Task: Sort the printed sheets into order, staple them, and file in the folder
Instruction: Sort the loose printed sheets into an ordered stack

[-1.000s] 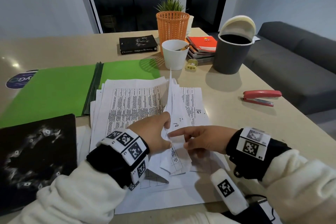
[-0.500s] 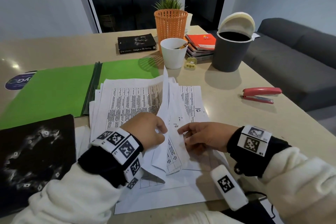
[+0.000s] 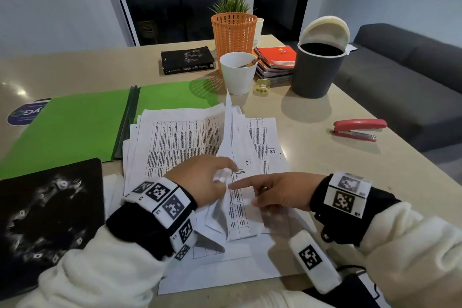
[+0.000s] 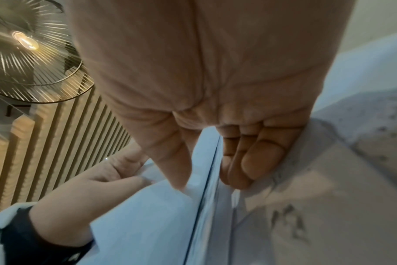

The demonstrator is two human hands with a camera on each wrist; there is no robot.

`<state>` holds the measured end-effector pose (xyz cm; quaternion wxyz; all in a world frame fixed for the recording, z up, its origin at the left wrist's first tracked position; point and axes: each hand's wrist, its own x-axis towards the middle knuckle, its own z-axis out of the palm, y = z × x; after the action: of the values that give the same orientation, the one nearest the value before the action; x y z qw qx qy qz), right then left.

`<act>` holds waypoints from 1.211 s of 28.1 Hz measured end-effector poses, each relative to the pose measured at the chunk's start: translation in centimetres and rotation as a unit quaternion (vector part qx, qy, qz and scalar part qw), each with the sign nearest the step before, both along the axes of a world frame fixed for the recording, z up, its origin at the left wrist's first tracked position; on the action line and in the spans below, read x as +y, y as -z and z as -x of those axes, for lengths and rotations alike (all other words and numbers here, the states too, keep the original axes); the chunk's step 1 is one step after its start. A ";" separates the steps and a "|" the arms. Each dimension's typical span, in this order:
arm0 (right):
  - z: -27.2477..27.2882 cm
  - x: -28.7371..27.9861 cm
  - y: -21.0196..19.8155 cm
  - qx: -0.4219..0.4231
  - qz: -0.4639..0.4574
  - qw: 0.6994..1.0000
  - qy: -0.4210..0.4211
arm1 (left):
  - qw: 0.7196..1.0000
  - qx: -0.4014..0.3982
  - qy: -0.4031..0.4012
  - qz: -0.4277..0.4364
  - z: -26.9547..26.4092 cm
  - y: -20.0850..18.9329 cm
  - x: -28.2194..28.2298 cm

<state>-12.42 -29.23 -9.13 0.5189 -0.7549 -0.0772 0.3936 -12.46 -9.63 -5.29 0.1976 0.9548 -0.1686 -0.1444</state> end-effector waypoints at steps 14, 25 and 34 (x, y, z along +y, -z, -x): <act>-0.3 -1.0 1.3 0.092 -0.146 0.973 0.153 | 0.999 0.021 -0.037 -0.008 -0.2 0.6 -0.2; 0.3 -0.1 0.0 0.013 0.006 1.000 -0.012 | 0.999 -0.023 -0.018 -0.017 0.0 0.6 -0.7; -0.1 -0.1 0.7 0.041 -0.064 0.986 0.148 | 0.999 -0.021 -0.027 -0.016 -0.6 0.7 0.2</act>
<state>-12.34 -29.37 -9.85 0.6214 -0.7066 0.0319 0.3369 -11.84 -9.47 -5.95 0.1827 0.9649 -0.1444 -0.1215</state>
